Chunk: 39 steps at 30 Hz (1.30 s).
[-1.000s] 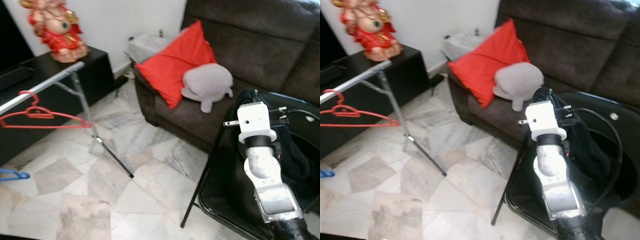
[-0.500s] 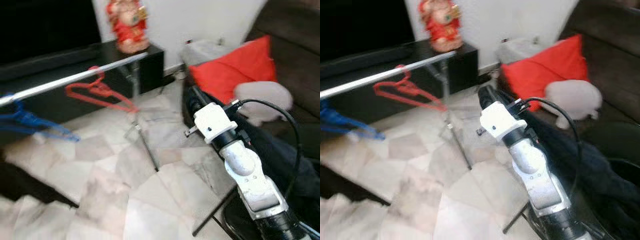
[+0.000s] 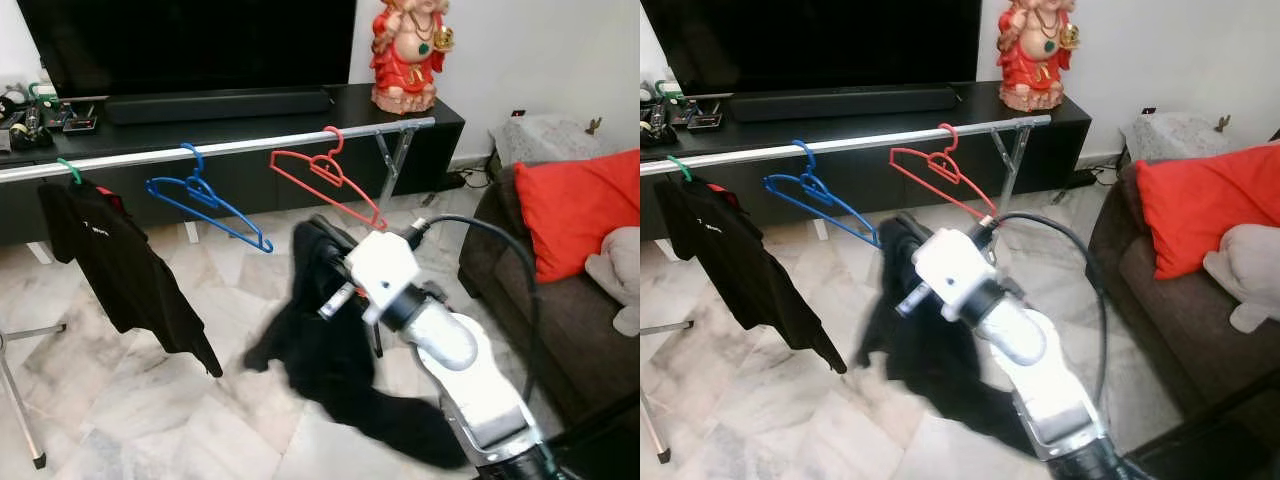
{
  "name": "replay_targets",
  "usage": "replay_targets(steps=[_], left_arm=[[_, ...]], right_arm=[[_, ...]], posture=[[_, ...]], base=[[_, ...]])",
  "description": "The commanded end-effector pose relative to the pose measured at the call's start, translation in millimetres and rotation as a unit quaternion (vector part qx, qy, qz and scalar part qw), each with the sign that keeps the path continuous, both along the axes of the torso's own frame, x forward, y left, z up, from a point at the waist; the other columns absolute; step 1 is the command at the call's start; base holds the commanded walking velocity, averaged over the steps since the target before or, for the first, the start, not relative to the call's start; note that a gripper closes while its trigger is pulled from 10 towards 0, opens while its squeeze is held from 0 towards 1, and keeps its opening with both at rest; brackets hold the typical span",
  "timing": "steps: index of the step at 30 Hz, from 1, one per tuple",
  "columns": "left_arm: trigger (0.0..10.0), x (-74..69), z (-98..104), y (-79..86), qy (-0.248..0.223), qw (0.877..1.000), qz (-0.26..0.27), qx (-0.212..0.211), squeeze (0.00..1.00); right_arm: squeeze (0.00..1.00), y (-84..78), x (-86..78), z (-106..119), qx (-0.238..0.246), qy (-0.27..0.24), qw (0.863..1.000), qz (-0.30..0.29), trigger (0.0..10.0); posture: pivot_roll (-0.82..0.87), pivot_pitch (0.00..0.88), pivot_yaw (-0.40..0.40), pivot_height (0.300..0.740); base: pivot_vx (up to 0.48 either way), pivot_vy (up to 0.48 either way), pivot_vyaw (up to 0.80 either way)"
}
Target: Hang hanger
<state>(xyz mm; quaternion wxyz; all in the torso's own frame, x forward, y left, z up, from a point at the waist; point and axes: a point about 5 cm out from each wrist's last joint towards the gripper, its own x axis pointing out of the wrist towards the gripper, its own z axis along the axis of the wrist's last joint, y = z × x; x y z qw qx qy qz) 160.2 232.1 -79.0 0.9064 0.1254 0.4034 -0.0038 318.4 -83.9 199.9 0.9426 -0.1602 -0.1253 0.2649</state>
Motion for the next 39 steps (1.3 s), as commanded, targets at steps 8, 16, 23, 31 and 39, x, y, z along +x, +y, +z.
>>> replay_targets(steps=[8, 16, 23, 31, 39], left_arm=[[10.0, 99.2, 68, -20.2, -0.158, 0.97, -0.184, -0.018, 0.0], [10.0, 129.2, 101, -56.8, -0.196, 0.93, -0.306, -0.059, 0.0], [10.0, 131.7, 128, -81.4, -0.184, 0.883, -0.421, -0.093, 0.0], [10.0, 130.2, 149, -97.8, -0.196, 0.864, -0.444, -0.135, 0.0], [10.0, 138.0, 175, -124.8, -0.257, 0.856, -0.403, -0.196, 0.0]], right_arm=[[0.0, -55.7, 14.5, -87, -0.048, 0.237, 0.958, -0.153, 10.0], [0.0, -52.2, 17.1, -90, -0.008, 0.281, 0.95, -0.14, 10.0], [0.0, -42.9, 14.3, -78, -0.01, 0.28, 0.958, -0.063, 10.0], [0.0, -29.0, -0.1, -66, -0.089, 0.254, 0.963, 0.02, 10.0], [0.0, -19.4, -10.3, -55, -0.096, 0.247, 0.963, 0.054, 10.0]], posture=[[-0.08, 0.122, 0.0, 0.74], [-0.08, 0.114, 0.006, 0.74], [-0.09, 0.113, 0.004, 0.74], [-0.09, 0.127, -0.012, 0.74], [-0.09, 0.135, -0.02, 0.74]], base=[[0.0, 0.0, 0.0], [0.0, 0.0, 0.0], [0.0, 0.0, 0.0], [0.0, 0.0, 0.0], [0.0, 0.0, 0.0]])
